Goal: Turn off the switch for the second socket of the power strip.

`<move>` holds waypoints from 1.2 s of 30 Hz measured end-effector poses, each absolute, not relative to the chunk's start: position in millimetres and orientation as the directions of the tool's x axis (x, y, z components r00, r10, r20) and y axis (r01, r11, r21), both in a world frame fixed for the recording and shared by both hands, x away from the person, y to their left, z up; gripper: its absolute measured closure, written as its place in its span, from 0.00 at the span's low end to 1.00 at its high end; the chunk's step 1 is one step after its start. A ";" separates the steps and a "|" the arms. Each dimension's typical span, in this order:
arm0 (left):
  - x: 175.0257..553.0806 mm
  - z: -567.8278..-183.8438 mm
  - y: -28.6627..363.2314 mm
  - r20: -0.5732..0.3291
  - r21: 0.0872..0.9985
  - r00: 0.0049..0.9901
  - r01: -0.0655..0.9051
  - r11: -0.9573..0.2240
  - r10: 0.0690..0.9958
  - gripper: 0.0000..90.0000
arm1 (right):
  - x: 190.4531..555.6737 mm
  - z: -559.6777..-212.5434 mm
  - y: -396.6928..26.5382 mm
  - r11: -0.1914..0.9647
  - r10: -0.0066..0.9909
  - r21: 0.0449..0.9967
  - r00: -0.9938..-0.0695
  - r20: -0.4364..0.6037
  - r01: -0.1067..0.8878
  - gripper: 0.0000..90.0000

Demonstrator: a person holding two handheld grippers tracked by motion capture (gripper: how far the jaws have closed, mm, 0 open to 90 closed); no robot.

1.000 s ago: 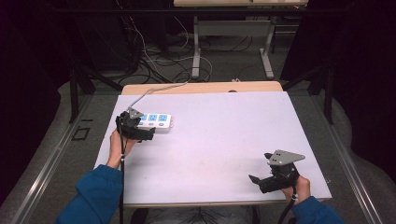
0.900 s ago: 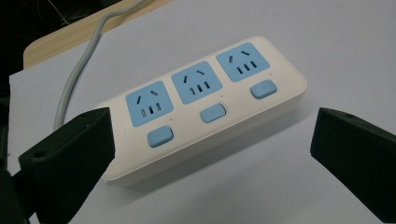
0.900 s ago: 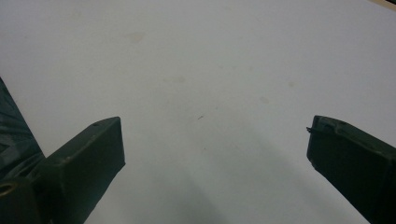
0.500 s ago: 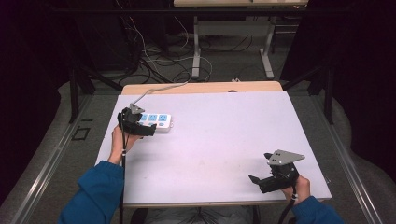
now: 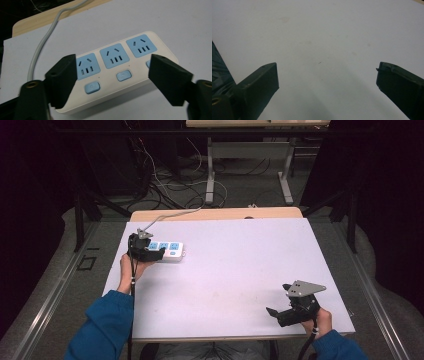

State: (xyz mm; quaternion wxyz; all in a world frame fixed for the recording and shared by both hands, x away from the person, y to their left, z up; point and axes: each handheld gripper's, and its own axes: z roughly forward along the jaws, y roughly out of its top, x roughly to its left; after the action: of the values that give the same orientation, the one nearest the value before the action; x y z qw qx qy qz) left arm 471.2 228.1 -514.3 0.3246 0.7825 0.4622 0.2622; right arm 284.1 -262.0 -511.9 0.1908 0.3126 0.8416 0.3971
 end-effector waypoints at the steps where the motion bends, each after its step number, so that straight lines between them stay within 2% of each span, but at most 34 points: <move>1: 470.8 -514.0 228.7 0.101 0.743 0.434 0.566 -0.358 0.895 0.33 | 284.0 -511.6 -262.2 0.492 0.677 0.784 -0.732 -0.071 0.379 0.04; 2: 471.1 -514.5 229.4 0.094 0.747 0.434 0.564 -0.352 0.896 0.39 | 283.9 -511.7 -262.1 0.491 0.678 0.786 -0.731 -0.073 0.376 0.04; 3: 471.2 -515.0 230.2 0.088 0.751 0.432 0.563 -0.345 0.898 0.39 | 283.9 -511.7 -262.1 0.491 0.678 0.786 -0.731 -0.073 0.376 0.04; 5: 471.4 -515.7 232.3 0.077 0.755 0.432 0.563 -0.335 0.898 0.51 | 283.9 -512.0 -261.7 0.490 0.678 0.788 -0.731 -0.075 0.373 0.04; 6: 471.9 -516.6 233.2 0.073 0.766 0.432 0.553 -0.328 0.899 0.51 | 283.9 -512.0 -261.7 0.490 0.678 0.788 -0.731 -0.075 0.373 0.04; 7: 471.7 -517.1 233.7 0.060 0.767 0.430 0.558 -0.317 0.901 0.59 | 283.9 -511.9 -261.7 0.494 0.677 0.783 -0.733 -0.074 0.377 0.04; 8: 472.1 -517.5 234.8 0.060 0.770 0.432 0.554 -0.317 0.900 0.59 | 283.9 -511.9 -261.7 0.494 0.677 0.783 -0.733 -0.074 0.377 0.04; 9: 472.4 -518.5 235.1 0.051 0.772 0.433 0.555 -0.311 0.900 0.65 | 283.8 -511.9 -261.5 0.491 0.678 0.788 -0.731 -0.077 0.373 0.04; 10: 472.5 -519.3 235.3 0.047 0.772 0.435 0.556 -0.309 0.899 0.65 | 283.8 -511.9 -261.5 0.491 0.678 0.788 -0.731 -0.077 0.373 0.04; 13: 473.6 -520.7 235.2 0.048 0.765 0.451 0.557 -0.323 0.891 0.76 | 284.0 -512.2 -261.2 0.491 0.681 0.785 -0.729 -0.074 0.379 0.04; 14: 473.6 -521.4 234.5 0.046 0.768 0.450 0.554 -0.320 0.892 0.76 | 284.0 -512.2 -261.2 0.491 0.681 0.785 -0.729 -0.074 0.379 0.04; 15: 473.8 -522.0 234.4 0.045 0.771 0.453 0.551 -0.319 0.891 0.82 | 283.8 -512.1 -261.2 0.492 0.680 0.784 -0.729 -0.075 0.378 0.04; 18: 474.0 -523.0 234.6 0.040 0.763 0.465 0.557 -0.327 0.884 0.87 | 283.7 -511.7 -261.5 0.498 0.679 0.778 -0.730 -0.075 0.383 0.04; 22: 475.3 -527.1 234.6 0.030 0.768 0.470 0.554 -0.321 0.882 0.99 | 283.9 -512.3 -261.2 0.491 0.681 0.785 -0.728 -0.075 0.378 0.04; 36: 479.6 -536.6 228.3 0.025 0.760 0.496 0.555 -0.339 0.868 1.00 | 284.1 -512.3 -261.3 0.491 0.680 0.785 -0.729 -0.074 0.378 0.04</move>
State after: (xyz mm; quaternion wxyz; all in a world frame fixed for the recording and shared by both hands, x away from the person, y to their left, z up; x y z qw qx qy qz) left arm 479.6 228.3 -536.6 0.3561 0.7882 0.4515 0.2195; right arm 284.1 -261.3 -512.3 0.1912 0.3142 0.8420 0.3946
